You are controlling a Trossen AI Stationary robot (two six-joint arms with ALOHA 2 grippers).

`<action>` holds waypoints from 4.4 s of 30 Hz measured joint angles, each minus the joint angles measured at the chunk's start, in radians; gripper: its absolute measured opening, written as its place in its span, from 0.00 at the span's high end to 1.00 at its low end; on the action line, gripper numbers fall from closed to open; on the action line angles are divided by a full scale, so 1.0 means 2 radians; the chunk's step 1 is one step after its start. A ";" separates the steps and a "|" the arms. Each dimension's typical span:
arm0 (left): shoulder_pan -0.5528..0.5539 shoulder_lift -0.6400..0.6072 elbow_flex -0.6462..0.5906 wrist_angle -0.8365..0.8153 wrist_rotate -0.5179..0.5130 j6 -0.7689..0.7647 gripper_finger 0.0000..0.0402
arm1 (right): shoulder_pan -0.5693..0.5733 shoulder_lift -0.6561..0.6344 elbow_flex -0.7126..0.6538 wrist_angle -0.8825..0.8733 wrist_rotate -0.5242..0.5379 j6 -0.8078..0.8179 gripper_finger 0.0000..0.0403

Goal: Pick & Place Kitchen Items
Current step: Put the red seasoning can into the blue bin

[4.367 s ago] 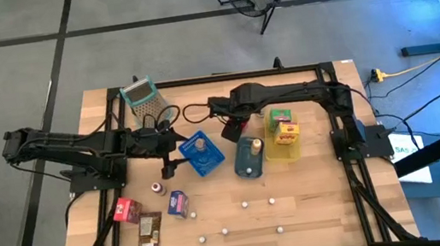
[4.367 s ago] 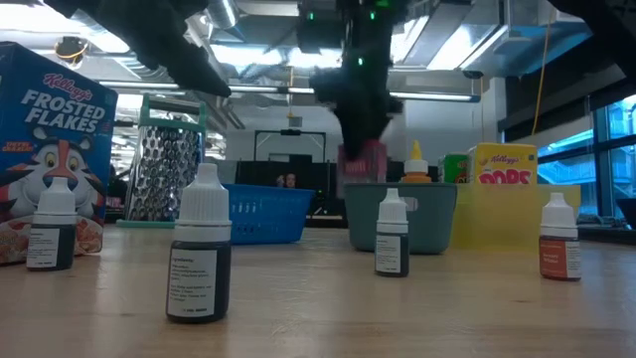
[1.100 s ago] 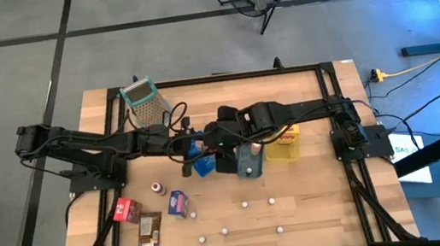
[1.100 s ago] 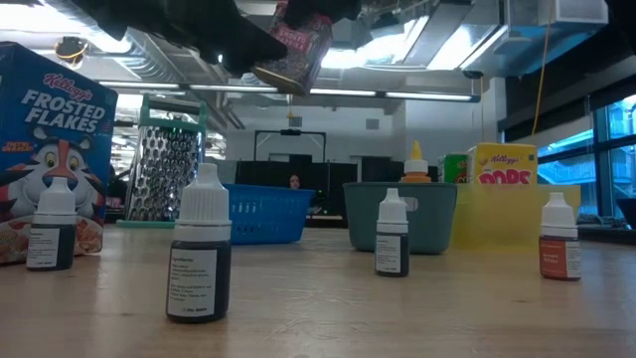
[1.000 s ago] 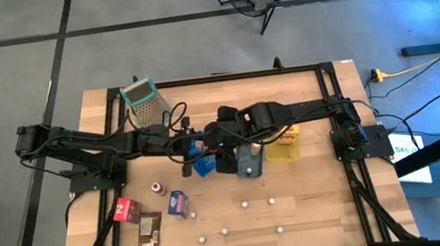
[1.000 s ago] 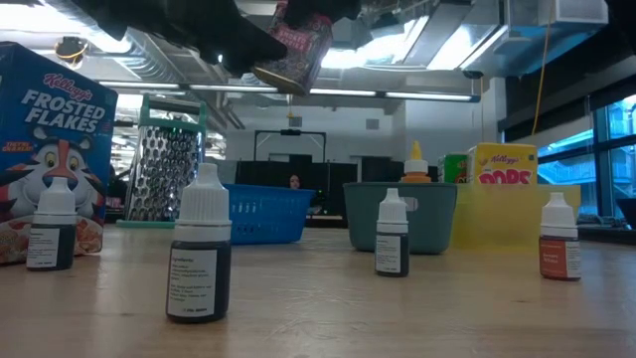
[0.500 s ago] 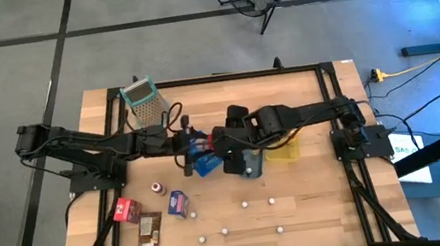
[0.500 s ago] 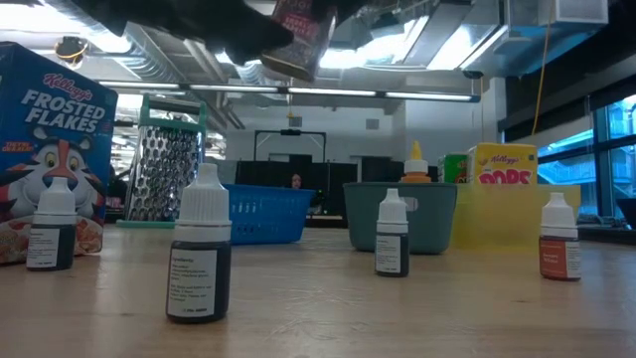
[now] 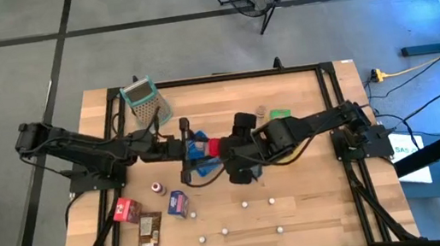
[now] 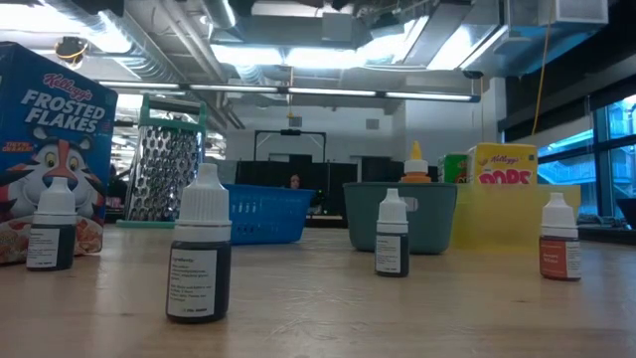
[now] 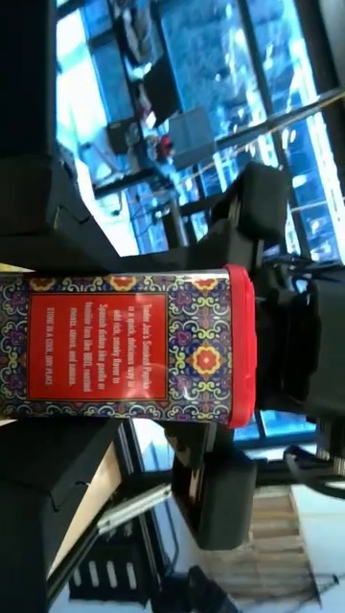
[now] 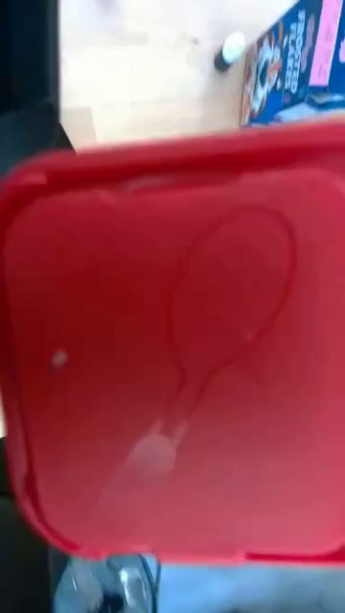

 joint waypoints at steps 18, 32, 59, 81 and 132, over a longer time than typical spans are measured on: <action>-0.013 0.000 0.000 0.024 0.008 0.010 0.51 | 0.018 0.000 0.000 0.012 0.013 0.000 0.38; -0.012 0.000 0.000 0.046 0.037 0.005 0.51 | 0.032 0.000 0.000 0.048 0.038 -0.027 0.38; -0.022 0.001 0.000 0.057 0.053 0.017 0.51 | 0.036 0.000 0.000 0.098 0.033 -0.072 0.49; -0.022 0.000 0.001 0.031 0.048 0.025 0.51 | 0.036 0.001 0.000 0.088 0.033 -0.079 0.50; -0.102 -0.038 0.007 -0.048 -0.091 0.113 0.33 | 0.042 0.000 0.000 0.067 0.030 -0.062 0.51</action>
